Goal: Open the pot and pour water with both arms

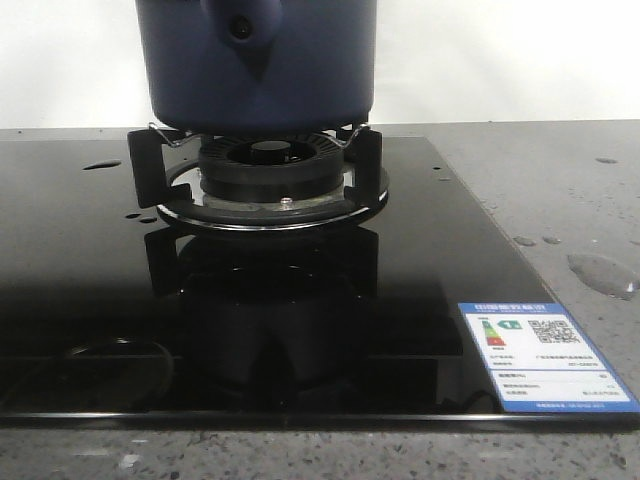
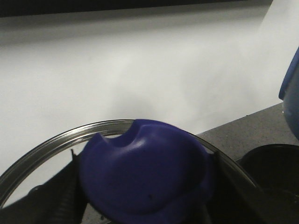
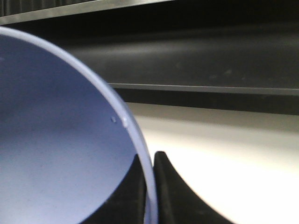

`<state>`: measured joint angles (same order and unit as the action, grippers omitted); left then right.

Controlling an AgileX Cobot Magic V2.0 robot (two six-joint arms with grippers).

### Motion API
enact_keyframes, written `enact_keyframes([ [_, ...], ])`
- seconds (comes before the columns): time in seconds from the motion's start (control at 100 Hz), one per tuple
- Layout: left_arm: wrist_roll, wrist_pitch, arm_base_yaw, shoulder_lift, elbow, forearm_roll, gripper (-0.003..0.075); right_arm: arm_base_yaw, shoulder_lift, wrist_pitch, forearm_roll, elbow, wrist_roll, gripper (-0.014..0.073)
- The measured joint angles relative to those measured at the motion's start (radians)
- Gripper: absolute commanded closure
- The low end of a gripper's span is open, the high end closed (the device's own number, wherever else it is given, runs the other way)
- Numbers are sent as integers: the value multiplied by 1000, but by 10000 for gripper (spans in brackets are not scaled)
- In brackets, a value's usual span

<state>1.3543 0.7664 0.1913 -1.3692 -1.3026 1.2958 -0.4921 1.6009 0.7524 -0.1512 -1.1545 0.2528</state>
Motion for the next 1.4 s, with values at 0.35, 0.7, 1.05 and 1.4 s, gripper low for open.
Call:
enact_keyframes([
  [0.35, 0, 0, 0, 0, 0, 4, 353, 0, 0, 52, 24, 0, 0, 652],
  [0.7, 0, 0, 0, 0, 0, 4, 353, 0, 0, 79, 24, 0, 0, 652],
  [1.05, 0, 31, 0, 0, 0, 21, 352, 0, -6, 34, 24, -5, 0, 652],
  [1.4, 2, 108, -70, 0, -47, 44, 352, 68, -132, -767, 24, -232, 29, 649],
])
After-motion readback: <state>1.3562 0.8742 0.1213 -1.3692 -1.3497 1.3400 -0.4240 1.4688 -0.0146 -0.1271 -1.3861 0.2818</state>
